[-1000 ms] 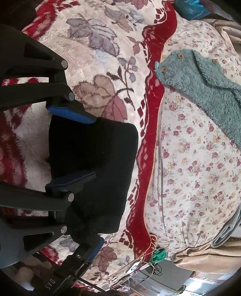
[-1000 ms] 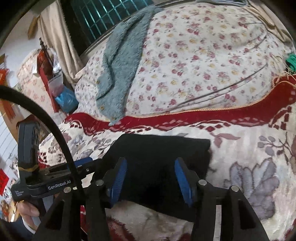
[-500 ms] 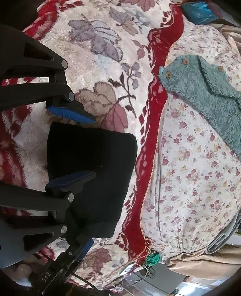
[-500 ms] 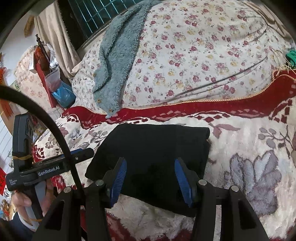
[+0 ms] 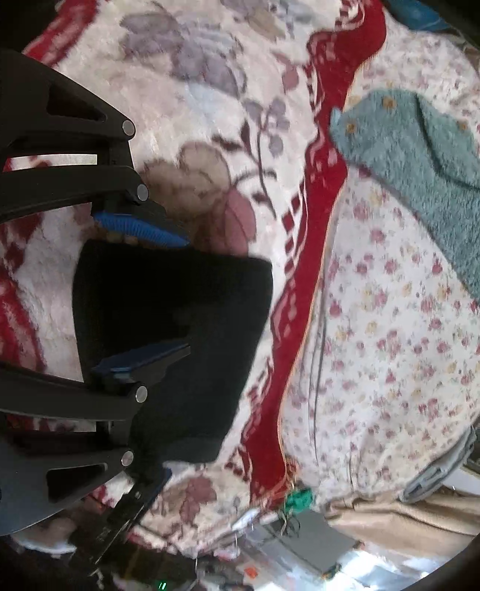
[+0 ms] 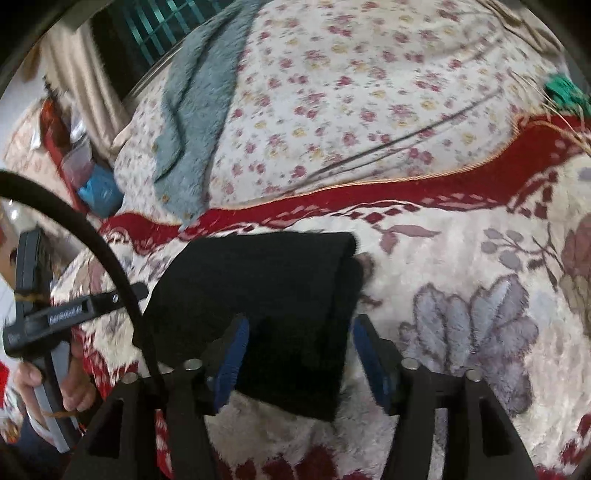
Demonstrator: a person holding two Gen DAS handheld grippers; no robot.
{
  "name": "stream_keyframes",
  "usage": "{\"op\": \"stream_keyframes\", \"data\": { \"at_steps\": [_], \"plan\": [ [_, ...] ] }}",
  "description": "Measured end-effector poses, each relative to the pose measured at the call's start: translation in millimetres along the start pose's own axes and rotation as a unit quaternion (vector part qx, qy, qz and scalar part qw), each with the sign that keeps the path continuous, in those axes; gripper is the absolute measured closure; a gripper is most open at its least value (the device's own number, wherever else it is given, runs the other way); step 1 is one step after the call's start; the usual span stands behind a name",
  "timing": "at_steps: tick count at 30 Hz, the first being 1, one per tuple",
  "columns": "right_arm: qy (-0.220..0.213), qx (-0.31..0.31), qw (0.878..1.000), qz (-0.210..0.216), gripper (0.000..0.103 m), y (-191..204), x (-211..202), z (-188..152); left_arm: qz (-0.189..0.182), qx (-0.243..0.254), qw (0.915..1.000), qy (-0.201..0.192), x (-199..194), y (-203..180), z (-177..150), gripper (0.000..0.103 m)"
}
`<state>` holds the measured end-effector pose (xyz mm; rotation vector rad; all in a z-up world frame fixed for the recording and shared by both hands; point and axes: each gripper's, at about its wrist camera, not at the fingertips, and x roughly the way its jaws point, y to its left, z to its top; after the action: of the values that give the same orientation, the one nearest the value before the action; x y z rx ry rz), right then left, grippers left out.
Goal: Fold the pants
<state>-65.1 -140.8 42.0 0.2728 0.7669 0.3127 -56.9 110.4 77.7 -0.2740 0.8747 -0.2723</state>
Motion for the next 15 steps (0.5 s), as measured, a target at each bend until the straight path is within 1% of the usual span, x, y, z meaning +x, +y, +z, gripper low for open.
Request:
{"op": "stream_keyframes", "data": {
  "at_steps": [2,3,4,6,7,9,11,12,13,15],
  "plan": [
    [0.003,0.021,1.000,0.012,0.033,-7,4,3,-0.026,0.004,0.9996,0.008,6,-1,3,0.047],
    [0.007,0.029,0.999,0.019,0.033,-10,7,4,-0.031,0.008,0.9994,0.013,10,-2,4,0.046],
    [0.013,0.037,0.999,0.022,0.033,-13,11,5,-0.030,0.014,0.9993,0.017,13,-3,5,0.046],
    [0.023,0.056,0.998,0.034,0.033,-19,21,4,-0.011,0.032,0.9993,0.017,20,-5,7,0.045],
    [0.025,0.066,0.997,0.041,0.033,-21,24,4,-0.008,0.035,0.9992,0.018,22,-5,8,0.045],
    [0.030,0.085,0.994,0.059,0.033,-26,32,4,-0.013,0.027,0.9993,0.022,22,3,13,0.045],
    [0.036,0.091,0.993,0.070,0.031,-28,39,4,-0.025,0.006,0.9996,0.009,17,15,19,0.045],
    [0.039,0.090,0.992,0.075,0.030,-29,42,5,-0.030,0.000,0.9996,0.004,16,18,21,0.042],
    [0.041,0.089,0.992,0.078,0.026,-30,44,5,-0.036,-0.003,0.9993,0.004,16,21,22,0.035],
    [0.045,0.094,0.991,0.087,0.023,-34,50,5,-0.054,-0.004,0.9984,0.018,22,22,23,0.033]
  ]
}}
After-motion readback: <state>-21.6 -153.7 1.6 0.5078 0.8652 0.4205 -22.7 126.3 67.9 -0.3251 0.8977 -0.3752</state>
